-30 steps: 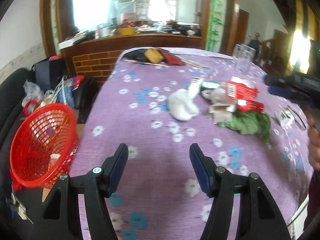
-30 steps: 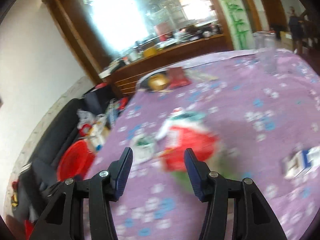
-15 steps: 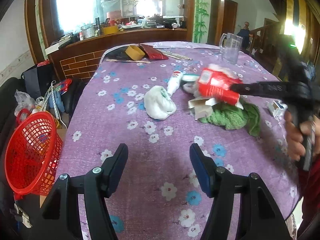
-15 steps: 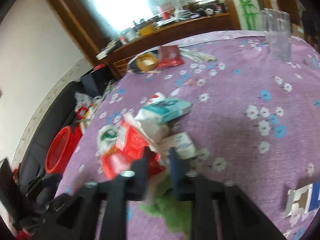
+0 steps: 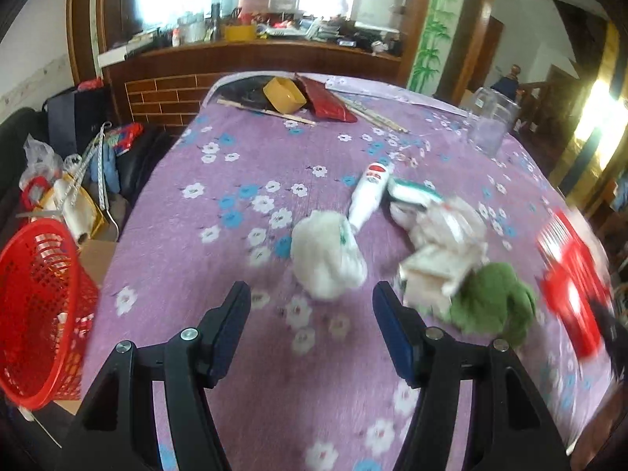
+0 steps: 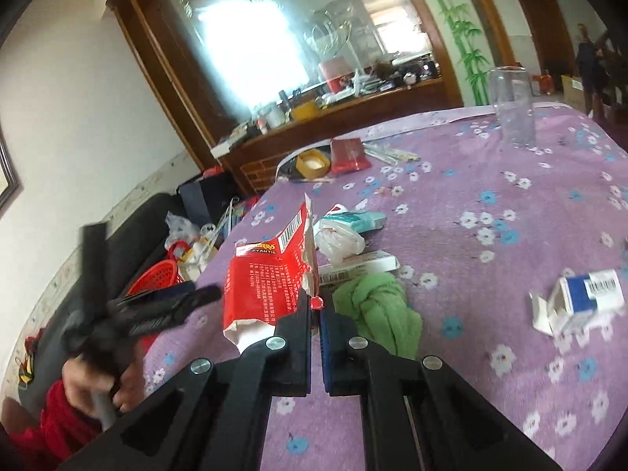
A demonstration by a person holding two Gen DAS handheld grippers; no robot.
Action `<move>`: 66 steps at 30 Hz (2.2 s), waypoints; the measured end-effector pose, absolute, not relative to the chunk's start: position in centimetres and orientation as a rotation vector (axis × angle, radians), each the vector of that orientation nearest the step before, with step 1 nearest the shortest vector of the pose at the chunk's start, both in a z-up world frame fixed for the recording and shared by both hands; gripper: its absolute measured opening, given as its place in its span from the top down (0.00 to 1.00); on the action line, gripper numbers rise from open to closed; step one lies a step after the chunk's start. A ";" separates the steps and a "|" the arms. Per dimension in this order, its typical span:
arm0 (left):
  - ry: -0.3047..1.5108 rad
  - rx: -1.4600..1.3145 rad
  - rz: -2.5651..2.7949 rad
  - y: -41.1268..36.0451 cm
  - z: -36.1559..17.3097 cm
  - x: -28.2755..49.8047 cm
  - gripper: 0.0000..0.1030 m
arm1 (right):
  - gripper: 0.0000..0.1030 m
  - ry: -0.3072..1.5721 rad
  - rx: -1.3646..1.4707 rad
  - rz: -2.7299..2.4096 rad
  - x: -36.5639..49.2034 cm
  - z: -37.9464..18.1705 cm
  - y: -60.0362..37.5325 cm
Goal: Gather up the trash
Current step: 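Grasp the white crumpled tissue with the left gripper while the right grasps the red paper carton, then lift the white tissue with the left gripper while the right holds the red carton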
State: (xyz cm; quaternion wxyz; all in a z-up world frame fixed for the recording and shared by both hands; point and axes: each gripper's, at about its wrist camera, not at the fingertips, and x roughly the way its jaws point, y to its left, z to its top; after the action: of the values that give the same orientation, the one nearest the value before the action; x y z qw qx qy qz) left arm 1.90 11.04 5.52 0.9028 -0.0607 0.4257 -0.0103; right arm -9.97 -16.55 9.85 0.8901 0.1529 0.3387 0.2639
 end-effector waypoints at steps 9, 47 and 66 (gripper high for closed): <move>0.952 -0.128 -0.004 10.3 2.0 6.6 0.43 | 0.95 0.709 0.362 0.537 -11.9 9.4 -18.1; 0.707 -0.070 -0.046 9.5 2.8 -7.2 0.67 | 0.95 0.670 0.290 0.491 -13.1 5.9 -13.5; 0.714 -0.079 -0.044 9.6 2.6 -6.9 0.67 | 0.95 0.644 0.300 0.526 -13.2 5.8 -13.7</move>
State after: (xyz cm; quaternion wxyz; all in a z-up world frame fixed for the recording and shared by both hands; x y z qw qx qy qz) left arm -6.91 9.57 2.59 0.9360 -0.0386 0.3491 -0.0216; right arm -13.21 -13.67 5.79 0.9039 0.1450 0.3117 0.2545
